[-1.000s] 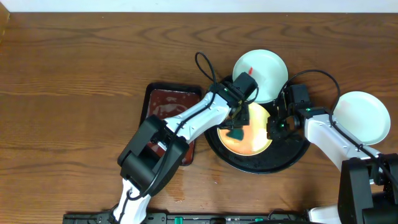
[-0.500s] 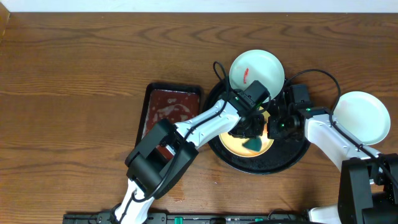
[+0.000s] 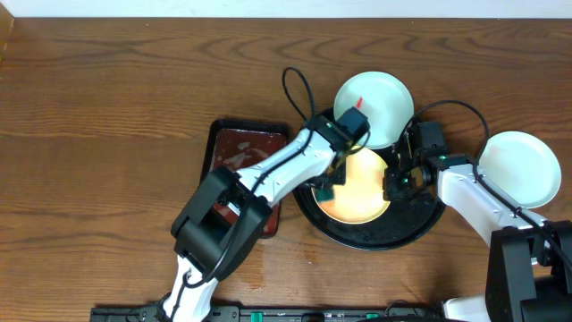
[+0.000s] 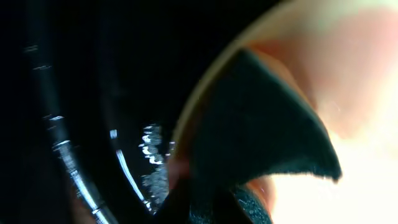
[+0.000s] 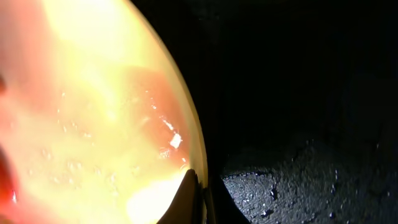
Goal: Clean dirty plates on tray and stack at the side
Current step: 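Scrub the yellow plate with the sponge in the left gripper, then return the sponge to the brown tray with the left gripper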
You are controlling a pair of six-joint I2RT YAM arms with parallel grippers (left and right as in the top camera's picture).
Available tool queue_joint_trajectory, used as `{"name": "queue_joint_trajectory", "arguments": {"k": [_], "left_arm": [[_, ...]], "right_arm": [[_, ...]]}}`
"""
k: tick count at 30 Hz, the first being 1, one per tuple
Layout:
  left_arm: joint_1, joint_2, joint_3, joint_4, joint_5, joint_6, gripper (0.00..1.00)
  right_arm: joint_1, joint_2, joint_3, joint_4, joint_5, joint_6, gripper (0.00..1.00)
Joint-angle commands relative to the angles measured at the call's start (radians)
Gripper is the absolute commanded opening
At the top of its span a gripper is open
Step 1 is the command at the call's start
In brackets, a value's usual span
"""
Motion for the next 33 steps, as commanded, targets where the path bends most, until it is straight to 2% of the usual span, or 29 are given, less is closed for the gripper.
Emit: {"name": "queue_joint_trajectory", "arguments": {"k": [1, 8, 12, 20, 23, 28, 33], "left_arm": [[0.056, 0.035, 0.020, -0.063, -0.221, 0.002, 0.08], [0.061, -0.006, 0.165, -0.255, -0.217, 0.002, 0.08], [0.083, -0.089, 0.182, -0.325, -0.218, 0.002, 0.08], [0.251, -0.267, 0.168, -0.439, -0.217, 0.022, 0.08], [0.330, -0.302, 0.124, -0.431, -0.149, 0.070, 0.08], [0.425, -0.311, -0.003, -0.332, 0.077, 0.230, 0.07], [0.464, -0.311, -0.105, -0.278, 0.091, 0.255, 0.08]], "right_arm": [[-0.002, 0.034, -0.033, -0.013, 0.085, -0.008, 0.01], [-0.002, 0.034, -0.033, -0.012, 0.085, -0.008, 0.01], [-0.002, 0.034, -0.032, -0.010, 0.085, -0.020, 0.01], [-0.002, 0.016, 0.003, -0.035, 0.084, -0.043, 0.01], [-0.002, -0.030, 0.059, -0.098, 0.084, -0.043, 0.01], [0.000, -0.141, 0.156, -0.190, 0.089, -0.042, 0.01], [0.051, -0.250, 0.198, -0.245, 0.232, -0.042, 0.01]]}}
